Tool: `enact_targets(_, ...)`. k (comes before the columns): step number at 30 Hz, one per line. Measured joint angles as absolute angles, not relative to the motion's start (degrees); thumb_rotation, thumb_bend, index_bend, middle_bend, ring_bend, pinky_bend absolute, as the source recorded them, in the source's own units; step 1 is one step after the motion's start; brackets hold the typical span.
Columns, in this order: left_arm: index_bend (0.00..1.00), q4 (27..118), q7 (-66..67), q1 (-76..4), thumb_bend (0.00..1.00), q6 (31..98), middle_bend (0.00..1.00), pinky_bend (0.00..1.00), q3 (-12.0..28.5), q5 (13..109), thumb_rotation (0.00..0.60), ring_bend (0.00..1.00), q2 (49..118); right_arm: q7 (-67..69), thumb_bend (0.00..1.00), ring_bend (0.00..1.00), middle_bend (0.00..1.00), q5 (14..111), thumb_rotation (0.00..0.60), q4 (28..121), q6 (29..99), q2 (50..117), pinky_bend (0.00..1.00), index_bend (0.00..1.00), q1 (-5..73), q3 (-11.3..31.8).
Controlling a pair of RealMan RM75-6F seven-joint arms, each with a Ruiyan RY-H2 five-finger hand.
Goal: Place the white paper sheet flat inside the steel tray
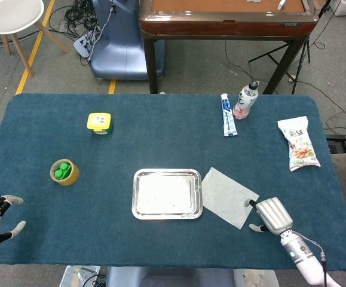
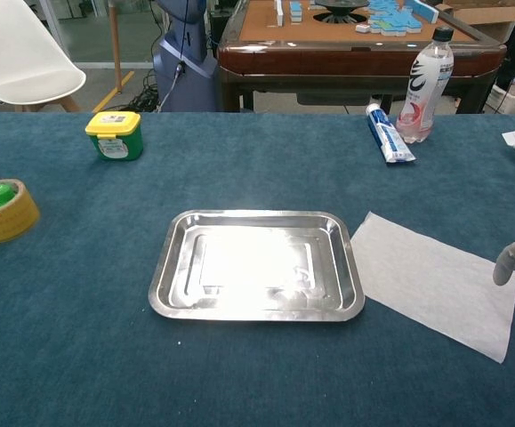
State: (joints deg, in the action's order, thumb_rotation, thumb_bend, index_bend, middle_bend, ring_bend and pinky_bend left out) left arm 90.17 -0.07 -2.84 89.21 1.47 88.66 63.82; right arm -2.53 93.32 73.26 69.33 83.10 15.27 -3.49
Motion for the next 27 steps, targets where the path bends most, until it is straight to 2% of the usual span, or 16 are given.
enact_targets(27, 0.39, 90.9, -0.9, -2.2, 0.19, 90.0, 0.37, 0.45, 1.6, 88.7, 0.600, 0.29, 62.8, -3.3, 0.00, 1.00, 1.00, 91.9, 0.600, 68.3, 69.0, 88.7, 1.00, 0.38, 16.5, -2.8)
